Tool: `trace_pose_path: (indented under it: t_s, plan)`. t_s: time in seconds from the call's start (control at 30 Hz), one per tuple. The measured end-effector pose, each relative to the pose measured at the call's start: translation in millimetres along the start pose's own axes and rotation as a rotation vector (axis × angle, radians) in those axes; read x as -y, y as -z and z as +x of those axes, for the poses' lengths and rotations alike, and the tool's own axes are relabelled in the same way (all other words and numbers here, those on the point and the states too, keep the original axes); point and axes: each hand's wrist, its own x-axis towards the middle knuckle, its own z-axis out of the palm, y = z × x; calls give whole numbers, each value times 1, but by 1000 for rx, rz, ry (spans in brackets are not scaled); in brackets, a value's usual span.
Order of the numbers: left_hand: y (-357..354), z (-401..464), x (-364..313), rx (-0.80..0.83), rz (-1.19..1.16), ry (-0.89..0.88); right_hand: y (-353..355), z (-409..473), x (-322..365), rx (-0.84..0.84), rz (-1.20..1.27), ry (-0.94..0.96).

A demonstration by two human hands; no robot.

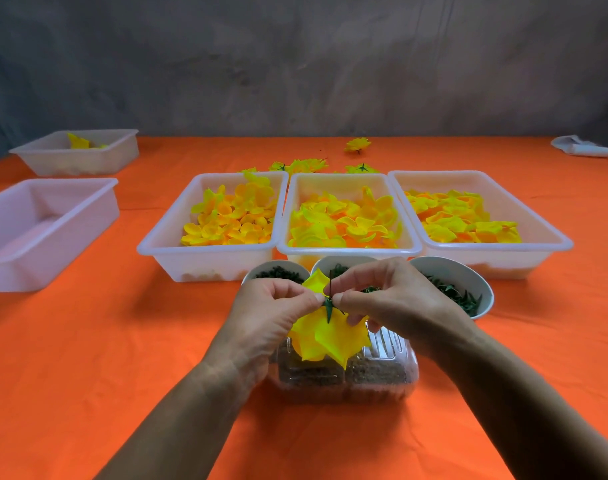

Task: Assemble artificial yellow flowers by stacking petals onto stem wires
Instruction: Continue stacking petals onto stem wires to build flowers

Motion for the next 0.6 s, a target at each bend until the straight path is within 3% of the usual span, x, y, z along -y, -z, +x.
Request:
trace_pose_path:
  t_s: [0.6]
  plan:
    - [-1,2,3,-2,-18,-39,1,0,-10,-47,-55,150]
